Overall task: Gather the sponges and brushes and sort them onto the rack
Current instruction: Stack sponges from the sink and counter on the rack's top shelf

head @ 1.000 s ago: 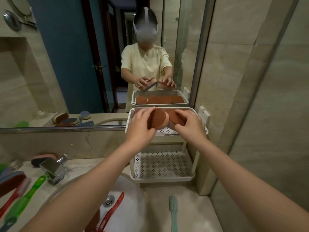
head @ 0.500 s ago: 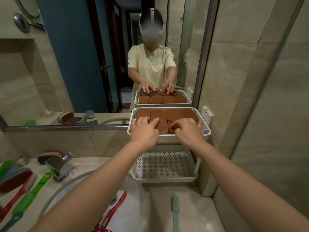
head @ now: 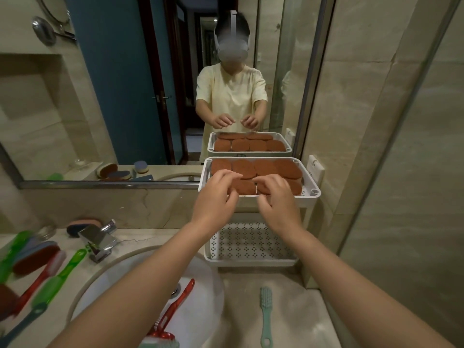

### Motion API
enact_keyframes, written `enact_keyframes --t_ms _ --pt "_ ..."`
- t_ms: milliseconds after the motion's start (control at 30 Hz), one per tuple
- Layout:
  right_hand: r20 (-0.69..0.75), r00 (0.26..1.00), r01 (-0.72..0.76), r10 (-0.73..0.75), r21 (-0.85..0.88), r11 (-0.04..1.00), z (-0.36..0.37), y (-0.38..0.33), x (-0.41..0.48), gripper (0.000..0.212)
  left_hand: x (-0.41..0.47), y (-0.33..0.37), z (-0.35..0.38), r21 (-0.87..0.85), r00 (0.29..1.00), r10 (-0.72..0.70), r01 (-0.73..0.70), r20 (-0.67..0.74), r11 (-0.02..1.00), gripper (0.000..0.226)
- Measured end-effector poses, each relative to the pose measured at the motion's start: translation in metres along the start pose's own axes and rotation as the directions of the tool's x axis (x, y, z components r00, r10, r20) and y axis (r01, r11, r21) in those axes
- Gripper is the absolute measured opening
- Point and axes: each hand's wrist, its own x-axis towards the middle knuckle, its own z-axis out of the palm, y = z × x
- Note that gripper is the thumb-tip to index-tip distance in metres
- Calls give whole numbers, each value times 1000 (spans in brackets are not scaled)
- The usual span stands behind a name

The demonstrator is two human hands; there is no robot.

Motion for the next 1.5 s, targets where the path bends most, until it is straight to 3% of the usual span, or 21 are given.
enact_keyframes --t_ms 167,333,533,833,1133,1267,1400,1500 --pt "4 994 111 -111 96 989 27 -26 -31 38 -39 -13 -18 -80 989 -19 7 -148 997 34" --pt "134 984 92 -115 162 982 63 -48 -48 32 -80 -40 -35 -67 970 -193 184 -147 981 33" --pt "363 928 20 -86 183 983 111 -68 -64 23 -125 -78 -63 -25 914 -363 365 -181 931 33" --pt "600 800 -123 -1 166 978 196 -80 -96 37 -187 -155 -83 108 780 -598 620 -183 777 31" --pt "717 680 -269 156 46 962 277 -74 -112 44 -207 -239 -75 192 689 -722 719 -67 668 24" --pt "752 607 -351 259 -39 936 320 -68 -127 46 -218 -276 -65 206 606 -795 774 34 599 27" --pt "788 507 -432 349 -118 894 358 -61 -136 51 -219 -311 -57 223 466 -867 839 175 496 42" --pt "800 436 -479 413 -183 859 384 -57 -144 55 -218 -334 -50 279 399 -884 844 243 458 50"
